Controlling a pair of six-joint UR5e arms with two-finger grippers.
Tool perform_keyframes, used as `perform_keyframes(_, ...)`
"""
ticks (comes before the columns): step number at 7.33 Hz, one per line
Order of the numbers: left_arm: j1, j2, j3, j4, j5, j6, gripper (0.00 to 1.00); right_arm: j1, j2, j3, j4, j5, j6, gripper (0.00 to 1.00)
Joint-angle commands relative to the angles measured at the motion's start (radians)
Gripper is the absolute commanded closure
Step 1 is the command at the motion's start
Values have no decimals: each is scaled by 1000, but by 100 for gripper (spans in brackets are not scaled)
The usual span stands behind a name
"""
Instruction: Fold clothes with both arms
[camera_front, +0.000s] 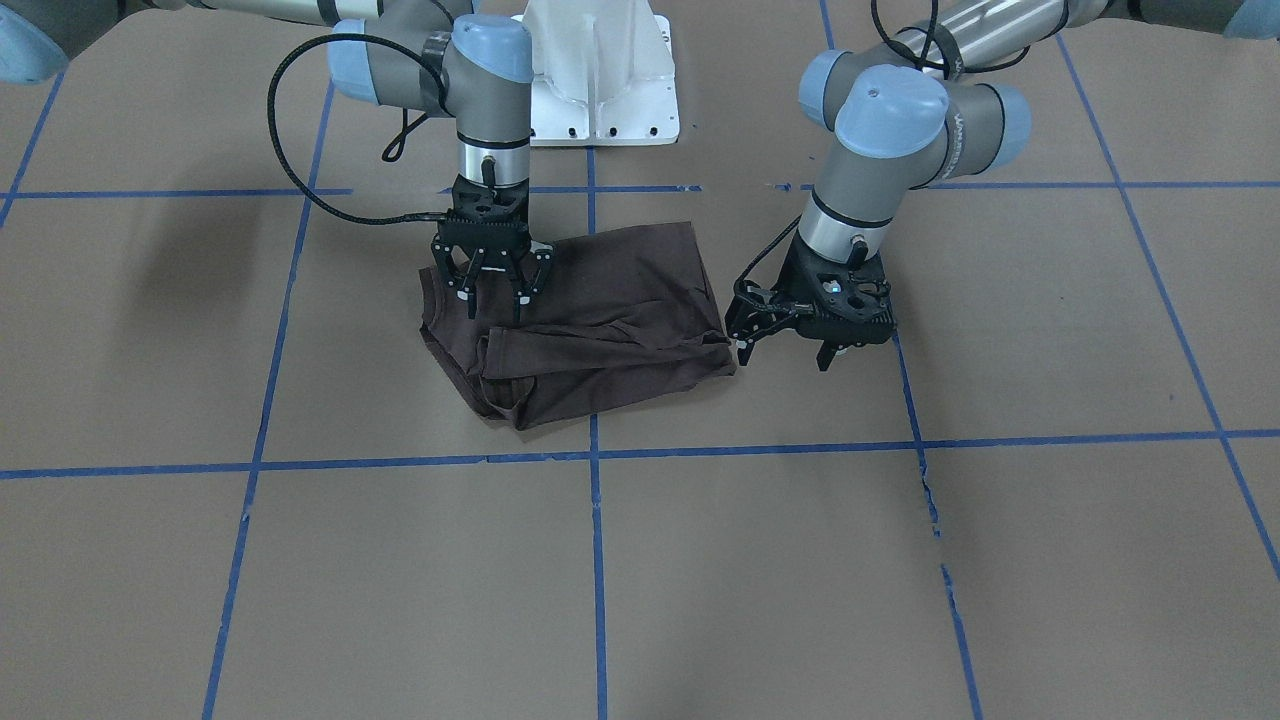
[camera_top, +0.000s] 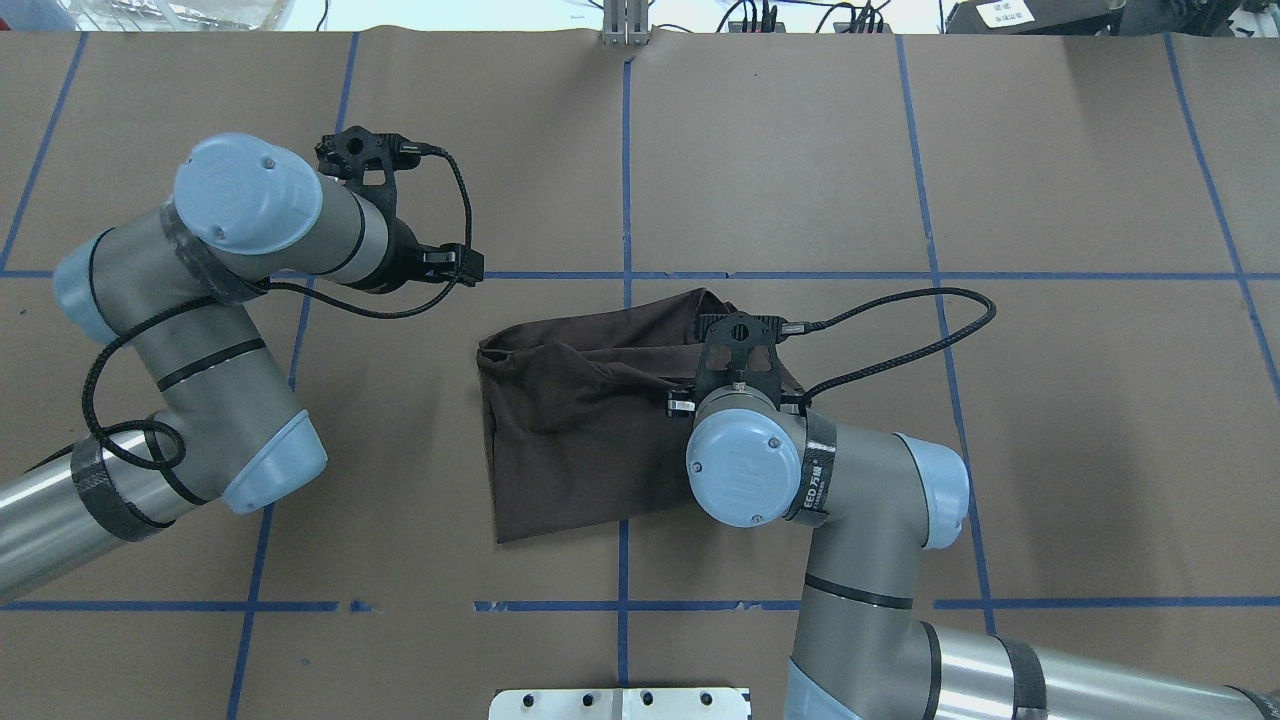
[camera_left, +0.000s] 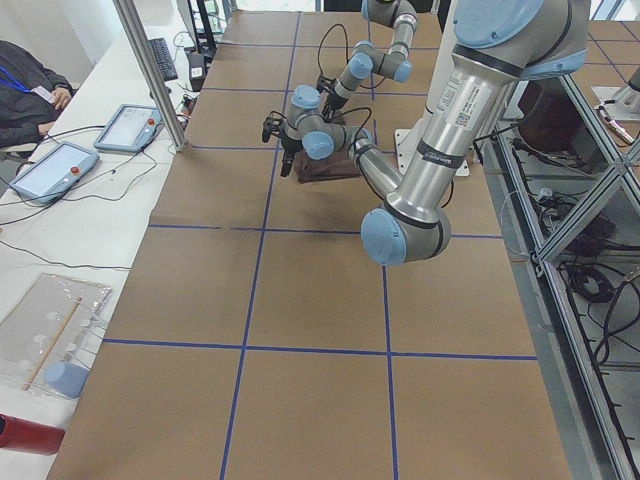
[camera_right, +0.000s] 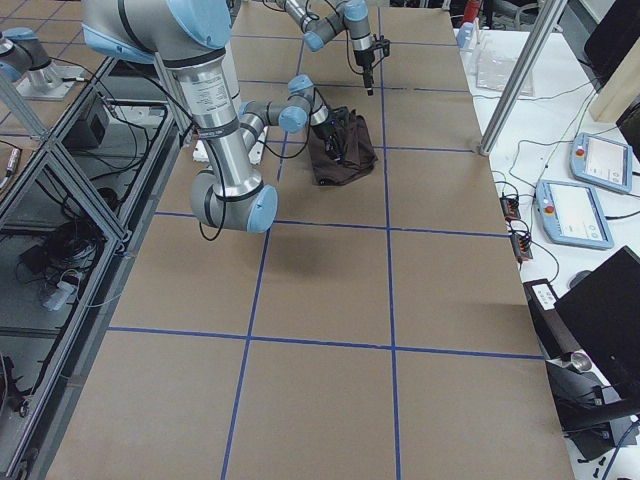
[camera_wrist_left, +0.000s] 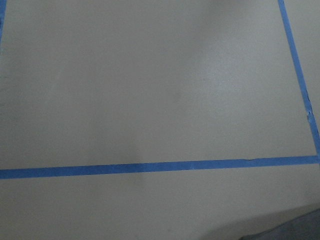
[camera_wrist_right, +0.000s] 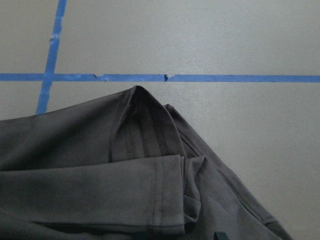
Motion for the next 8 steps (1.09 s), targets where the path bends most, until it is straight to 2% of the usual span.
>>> perform_keyframes(1, 0, 0, 1, 0, 0, -3, 0, -1, 2, -15, -2, 1, -1, 45)
perform_keyframes(8, 3, 9, 0, 0, 0, -3, 0, 24, 22, -35, -2, 10, -58, 45)
